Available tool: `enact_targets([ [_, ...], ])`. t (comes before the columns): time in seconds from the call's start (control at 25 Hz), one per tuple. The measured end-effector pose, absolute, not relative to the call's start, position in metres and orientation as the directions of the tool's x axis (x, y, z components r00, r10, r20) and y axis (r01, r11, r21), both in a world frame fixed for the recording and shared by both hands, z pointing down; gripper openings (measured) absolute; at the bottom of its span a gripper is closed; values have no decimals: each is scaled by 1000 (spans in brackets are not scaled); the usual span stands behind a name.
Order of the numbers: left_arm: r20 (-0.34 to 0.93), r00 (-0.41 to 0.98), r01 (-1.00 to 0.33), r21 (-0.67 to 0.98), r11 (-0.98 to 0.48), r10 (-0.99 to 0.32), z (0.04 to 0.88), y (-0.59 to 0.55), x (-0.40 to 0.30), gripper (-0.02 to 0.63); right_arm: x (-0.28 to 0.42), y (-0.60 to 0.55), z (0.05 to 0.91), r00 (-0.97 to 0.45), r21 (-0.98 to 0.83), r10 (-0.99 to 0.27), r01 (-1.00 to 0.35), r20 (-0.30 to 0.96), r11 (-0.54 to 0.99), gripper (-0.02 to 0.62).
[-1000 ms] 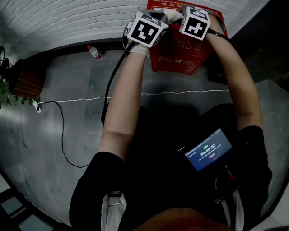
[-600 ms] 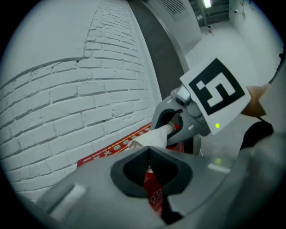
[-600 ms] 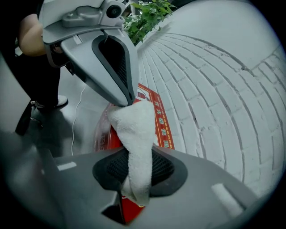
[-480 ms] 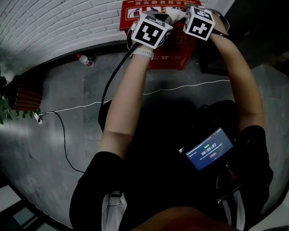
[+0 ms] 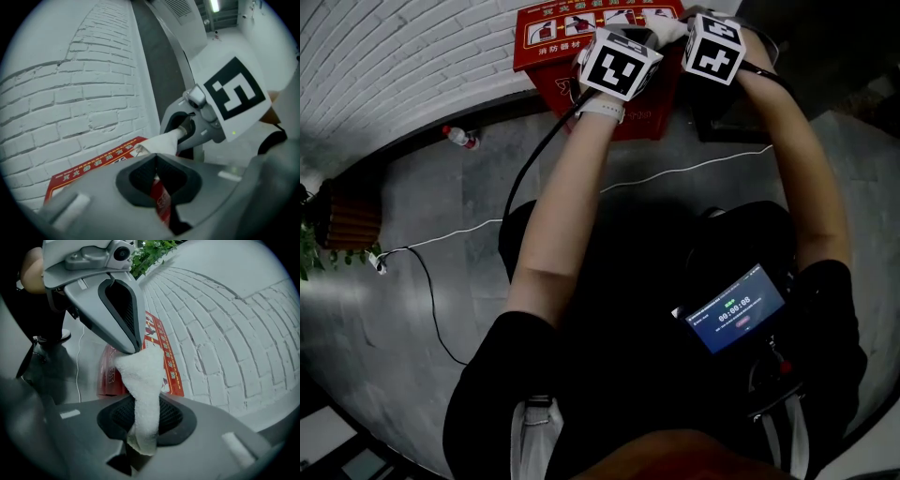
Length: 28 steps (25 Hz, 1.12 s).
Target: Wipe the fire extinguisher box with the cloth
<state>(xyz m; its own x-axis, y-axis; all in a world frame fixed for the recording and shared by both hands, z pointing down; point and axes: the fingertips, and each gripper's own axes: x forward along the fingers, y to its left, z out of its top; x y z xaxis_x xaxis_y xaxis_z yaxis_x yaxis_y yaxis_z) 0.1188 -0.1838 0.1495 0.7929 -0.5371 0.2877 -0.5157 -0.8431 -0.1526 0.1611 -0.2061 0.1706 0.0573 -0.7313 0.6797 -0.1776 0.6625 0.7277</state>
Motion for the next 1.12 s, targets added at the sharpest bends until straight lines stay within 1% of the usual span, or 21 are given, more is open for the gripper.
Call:
enact_targets([
  [0.2,278,802,-501,-171,-848,-529,150,-176,136,2,185,-196,168,99,741,-738,-185,668,646,98],
  [0.36,232,803,-508,-215,-834,-549,144,-166,136,2,204,-182,146,95,798,-803,-227,588,558,106],
  [0.52,134,827,-508,-234,-829,-545,124,-147,127,2,217,-171,123,67,850,-870,-262,488,457,107],
  [0.68,-16,867,-494,-161,-854,-498,99,-123,119,2,225,-166,111,65,874,-908,-305,415,378,114],
  [0.76,-41,866,-499,-153,-853,-499,97,-121,115,2,228,-167,108,63,878,-923,-341,379,337,115],
  [0.88,-42,866,-497,-173,-850,-498,100,-117,116,2,237,-164,110,55,864,-943,-421,327,275,115],
  [1.0,-83,873,-488,-163,-857,-481,96,-107,125,2,251,-157,112,67,838,-959,-505,276,206,117],
  [1.12,-110,879,-476,-121,-871,-465,109,-100,147,2,270,-162,127,66,768,-962,-617,265,170,115],
])
